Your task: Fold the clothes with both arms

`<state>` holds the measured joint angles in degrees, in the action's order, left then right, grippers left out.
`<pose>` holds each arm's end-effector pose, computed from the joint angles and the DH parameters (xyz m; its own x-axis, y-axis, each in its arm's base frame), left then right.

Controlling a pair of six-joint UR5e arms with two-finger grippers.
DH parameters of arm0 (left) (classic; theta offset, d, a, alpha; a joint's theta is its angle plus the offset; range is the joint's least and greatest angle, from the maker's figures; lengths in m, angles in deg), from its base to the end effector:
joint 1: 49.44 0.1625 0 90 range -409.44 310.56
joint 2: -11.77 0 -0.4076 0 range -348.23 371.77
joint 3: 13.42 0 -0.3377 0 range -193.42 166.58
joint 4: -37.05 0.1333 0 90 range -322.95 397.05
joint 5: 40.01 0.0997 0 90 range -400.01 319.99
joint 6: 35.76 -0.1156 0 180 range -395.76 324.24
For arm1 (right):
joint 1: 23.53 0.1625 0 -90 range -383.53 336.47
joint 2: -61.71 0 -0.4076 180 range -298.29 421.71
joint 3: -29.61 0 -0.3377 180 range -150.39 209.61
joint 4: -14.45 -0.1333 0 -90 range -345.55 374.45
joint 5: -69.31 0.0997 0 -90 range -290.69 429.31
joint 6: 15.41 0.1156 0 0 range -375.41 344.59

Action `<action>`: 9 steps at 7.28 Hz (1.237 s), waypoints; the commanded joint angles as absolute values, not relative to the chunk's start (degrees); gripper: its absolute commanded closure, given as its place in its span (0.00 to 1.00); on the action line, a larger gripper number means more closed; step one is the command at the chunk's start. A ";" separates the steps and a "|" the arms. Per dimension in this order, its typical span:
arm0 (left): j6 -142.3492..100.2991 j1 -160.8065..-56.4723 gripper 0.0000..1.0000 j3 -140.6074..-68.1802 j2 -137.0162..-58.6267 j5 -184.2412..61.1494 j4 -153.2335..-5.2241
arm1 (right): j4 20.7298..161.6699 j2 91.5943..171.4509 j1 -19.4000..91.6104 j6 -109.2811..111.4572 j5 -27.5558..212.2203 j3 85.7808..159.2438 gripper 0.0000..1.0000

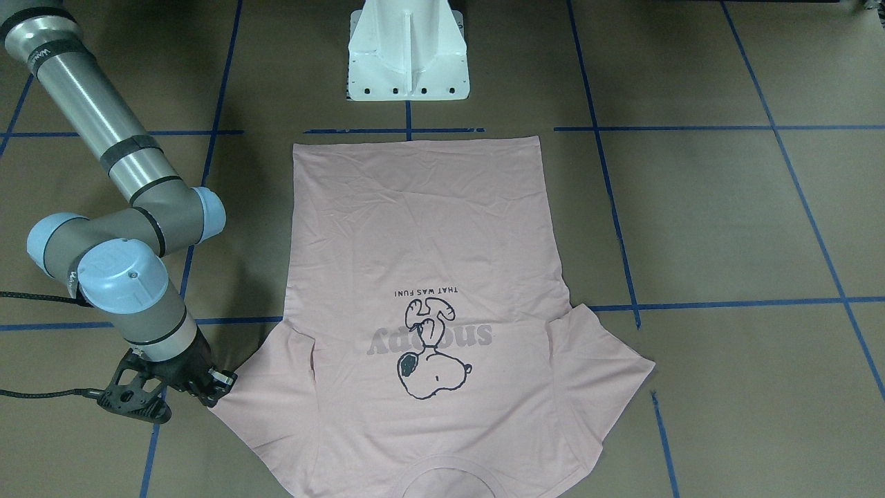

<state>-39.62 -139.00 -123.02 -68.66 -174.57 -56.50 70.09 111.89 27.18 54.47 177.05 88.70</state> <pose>-0.0493 -0.3814 0.5623 0.7091 0.2353 -0.6647 -0.0553 0.9584 0.2802 -0.3944 -0.6369 0.4351 0.6410 0.2661 0.7199 -0.4094 0.9120 0.0275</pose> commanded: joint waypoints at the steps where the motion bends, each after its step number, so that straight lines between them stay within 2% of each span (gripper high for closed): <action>1: -39.62 -139.00 0.00 -123.02 -68.56 -174.57 -56.55 | 70.09 111.55 27.19 54.29 177.06 90.59 1.00; 3: -39.62 -139.00 0.00 -123.11 -68.56 -174.66 -56.55 | 70.61 110.50 24.40 56.03 176.80 94.98 1.00; 4: -39.62 -139.00 0.00 -123.02 -68.56 -174.75 -56.55 | 70.88 108.32 21.15 59.61 173.41 94.47 1.00; 6: -39.62 -139.00 0.00 -123.02 -68.47 -174.84 -56.55 | 71.41 101.74 17.96 61.31 166.70 87.48 1.00; 9: -39.62 -139.00 0.00 -123.02 -68.38 -174.84 -56.55 | 71.23 98.03 18.48 61.14 164.06 81.84 1.00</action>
<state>-39.64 -139.00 -123.03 -68.42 -174.83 -56.55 71.27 99.96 18.27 61.14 165.27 84.41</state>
